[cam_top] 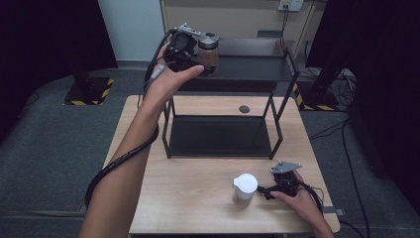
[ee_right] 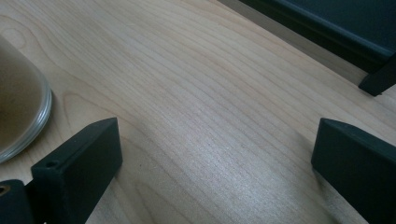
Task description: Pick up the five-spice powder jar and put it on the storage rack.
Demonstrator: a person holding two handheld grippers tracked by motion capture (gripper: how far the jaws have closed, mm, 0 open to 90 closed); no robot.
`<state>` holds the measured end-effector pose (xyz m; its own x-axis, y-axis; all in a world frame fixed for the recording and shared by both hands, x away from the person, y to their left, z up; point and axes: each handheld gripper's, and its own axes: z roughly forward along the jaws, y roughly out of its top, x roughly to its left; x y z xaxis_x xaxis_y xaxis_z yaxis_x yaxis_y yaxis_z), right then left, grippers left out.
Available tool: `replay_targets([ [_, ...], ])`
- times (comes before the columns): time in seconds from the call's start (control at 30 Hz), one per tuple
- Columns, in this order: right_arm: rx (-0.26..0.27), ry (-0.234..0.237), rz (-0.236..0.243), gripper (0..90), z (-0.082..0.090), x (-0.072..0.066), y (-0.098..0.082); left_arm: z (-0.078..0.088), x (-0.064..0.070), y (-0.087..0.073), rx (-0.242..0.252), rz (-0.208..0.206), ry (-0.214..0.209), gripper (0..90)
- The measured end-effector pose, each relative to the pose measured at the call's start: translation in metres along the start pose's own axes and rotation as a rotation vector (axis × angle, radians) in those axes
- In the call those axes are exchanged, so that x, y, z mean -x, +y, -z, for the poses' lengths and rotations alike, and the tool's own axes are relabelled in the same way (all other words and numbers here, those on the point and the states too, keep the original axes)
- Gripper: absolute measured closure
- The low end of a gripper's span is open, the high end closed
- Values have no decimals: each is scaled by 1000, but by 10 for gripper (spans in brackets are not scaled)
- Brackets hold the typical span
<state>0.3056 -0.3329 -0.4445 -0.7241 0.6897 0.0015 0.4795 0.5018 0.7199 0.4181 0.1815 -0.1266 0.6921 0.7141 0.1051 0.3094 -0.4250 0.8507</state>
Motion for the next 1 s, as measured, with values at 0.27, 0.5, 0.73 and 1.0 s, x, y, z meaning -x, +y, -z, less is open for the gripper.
replay_targets([
  [0.27,-2,0,-1,20,0,0,0,12,12,-12,37,-81,-36,92],
  [0.5,-3,0,-1,18,0,0,1,18,12,-27,100,-119,-59,93],
  [0.73,-3,0,-1,18,0,0,1,15,7,-36,114,-203,-116,93],
  [1.0,-3,1,-2,17,0,0,1,8,8,-38,107,-278,-164,97],
])
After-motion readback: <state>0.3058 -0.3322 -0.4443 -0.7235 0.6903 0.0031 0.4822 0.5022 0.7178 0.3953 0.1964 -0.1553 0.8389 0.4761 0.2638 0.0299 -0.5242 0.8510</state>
